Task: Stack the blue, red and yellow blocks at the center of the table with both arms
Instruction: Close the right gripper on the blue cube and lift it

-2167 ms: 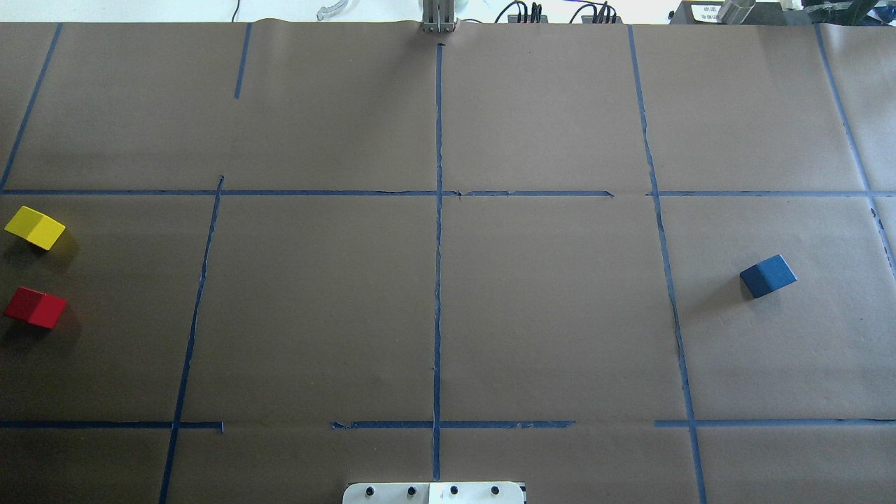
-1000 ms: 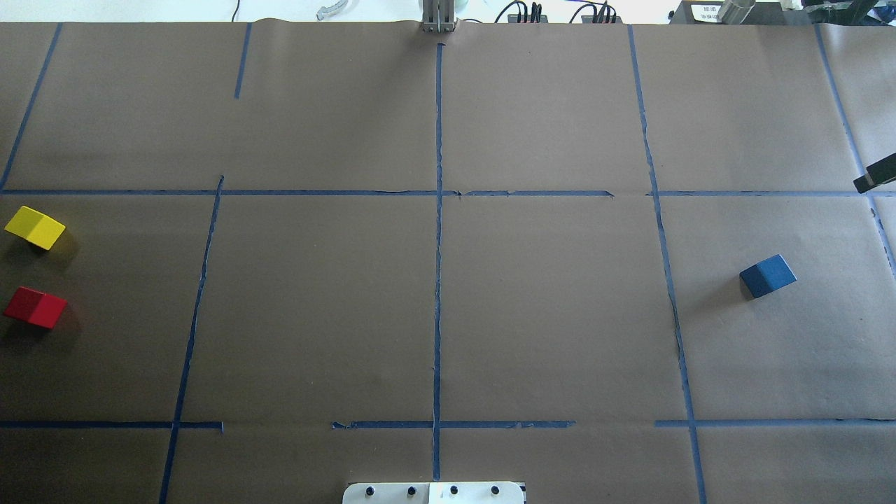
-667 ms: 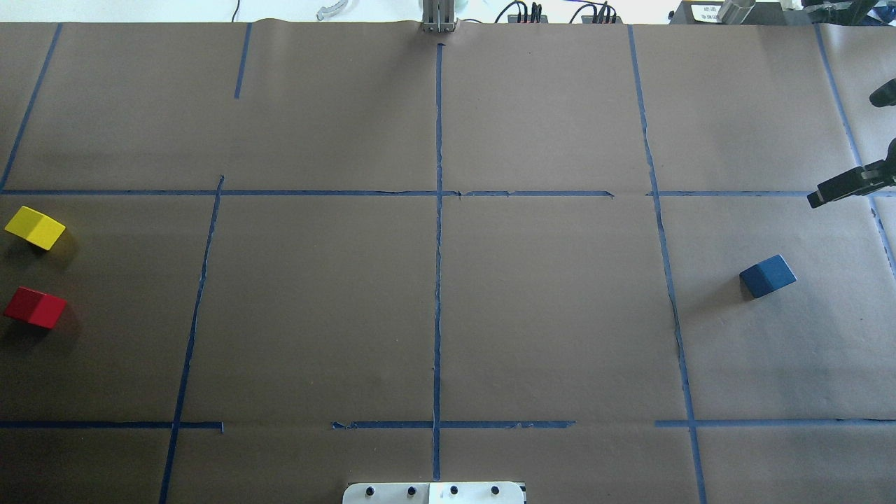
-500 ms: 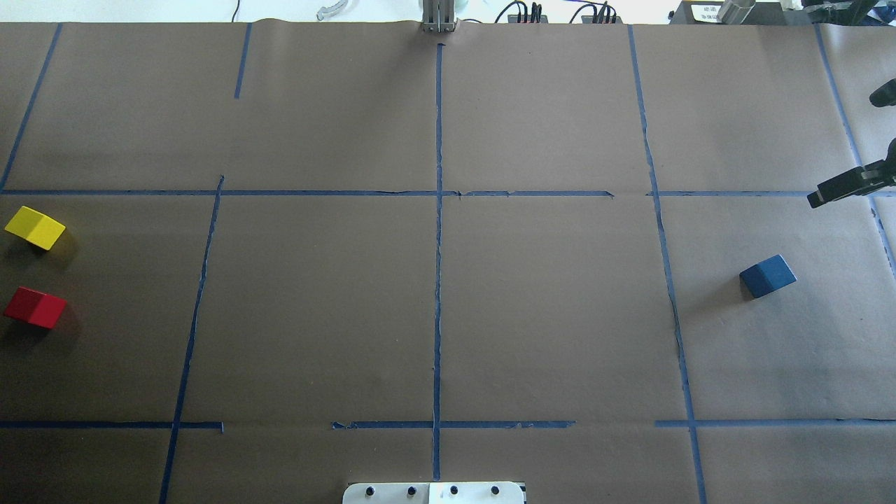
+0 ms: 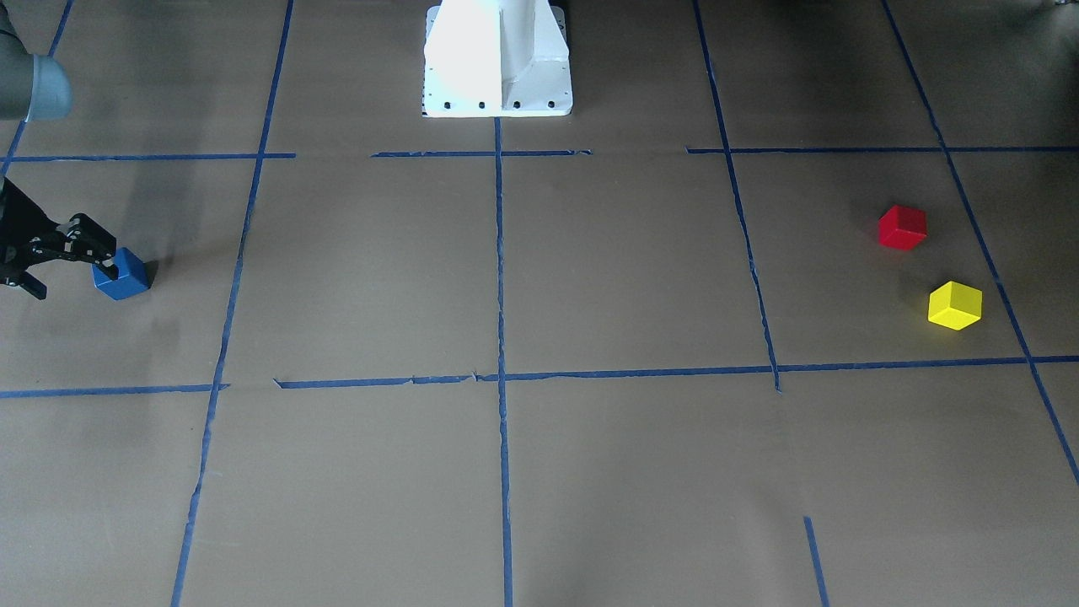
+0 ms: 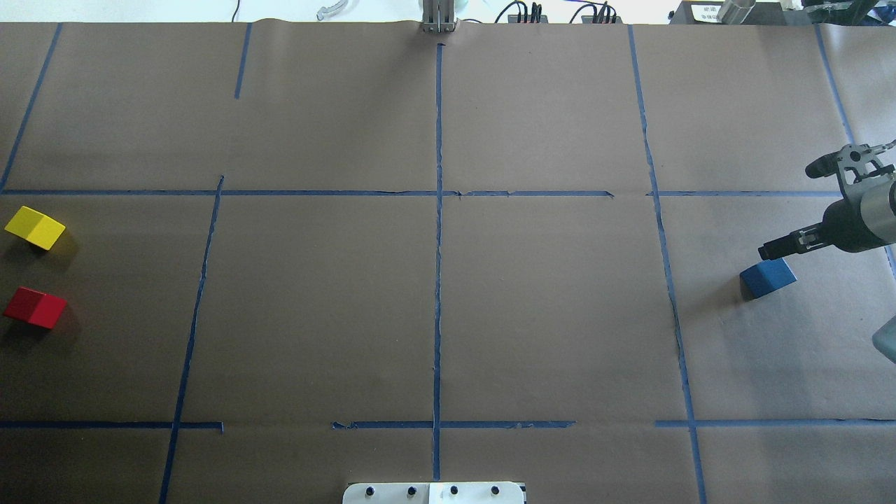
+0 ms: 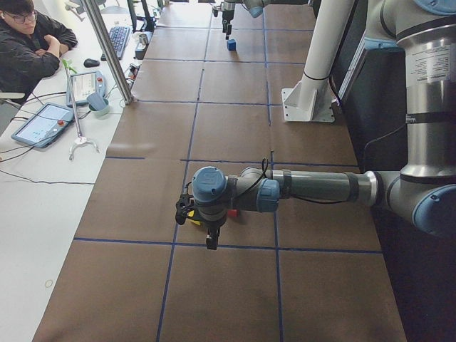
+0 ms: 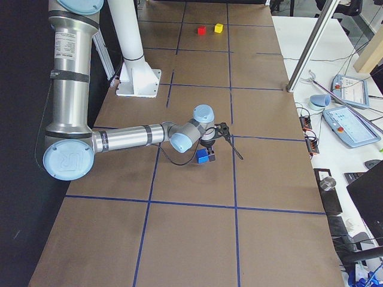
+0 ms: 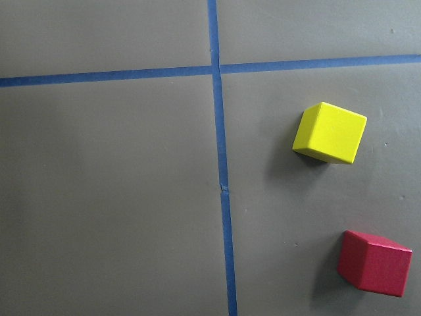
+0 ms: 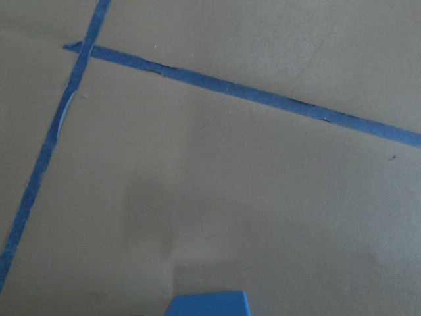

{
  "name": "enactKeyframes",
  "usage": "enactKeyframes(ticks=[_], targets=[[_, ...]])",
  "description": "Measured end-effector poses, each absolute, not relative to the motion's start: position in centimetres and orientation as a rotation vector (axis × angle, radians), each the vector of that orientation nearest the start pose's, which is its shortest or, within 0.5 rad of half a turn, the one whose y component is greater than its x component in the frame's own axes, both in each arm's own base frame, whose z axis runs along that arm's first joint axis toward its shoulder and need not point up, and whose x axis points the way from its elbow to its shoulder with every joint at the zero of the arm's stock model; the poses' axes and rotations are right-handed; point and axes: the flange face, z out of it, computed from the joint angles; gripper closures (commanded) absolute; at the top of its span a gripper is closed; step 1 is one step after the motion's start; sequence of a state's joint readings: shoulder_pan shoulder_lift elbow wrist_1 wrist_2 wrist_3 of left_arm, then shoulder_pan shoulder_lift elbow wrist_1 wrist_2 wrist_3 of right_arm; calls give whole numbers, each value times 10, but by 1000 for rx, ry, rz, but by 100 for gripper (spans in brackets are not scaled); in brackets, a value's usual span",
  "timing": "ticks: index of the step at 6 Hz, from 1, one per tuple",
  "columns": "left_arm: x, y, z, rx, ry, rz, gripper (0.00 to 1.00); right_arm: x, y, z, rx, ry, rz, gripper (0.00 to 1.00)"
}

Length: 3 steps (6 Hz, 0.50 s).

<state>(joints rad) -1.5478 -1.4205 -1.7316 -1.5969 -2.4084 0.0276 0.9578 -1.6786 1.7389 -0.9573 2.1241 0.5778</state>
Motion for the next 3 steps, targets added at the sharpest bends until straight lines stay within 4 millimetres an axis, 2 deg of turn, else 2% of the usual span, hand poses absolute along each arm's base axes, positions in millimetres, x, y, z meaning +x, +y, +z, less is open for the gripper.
enactKeyframes(ticks=[2,3], targets=[[-49,-431,644,31,838,60,0,-222,-425,576,222,-807,-251,0],[-49,-431,645,30,838,60,0,-229,-422,583,206,-802,-264,17]])
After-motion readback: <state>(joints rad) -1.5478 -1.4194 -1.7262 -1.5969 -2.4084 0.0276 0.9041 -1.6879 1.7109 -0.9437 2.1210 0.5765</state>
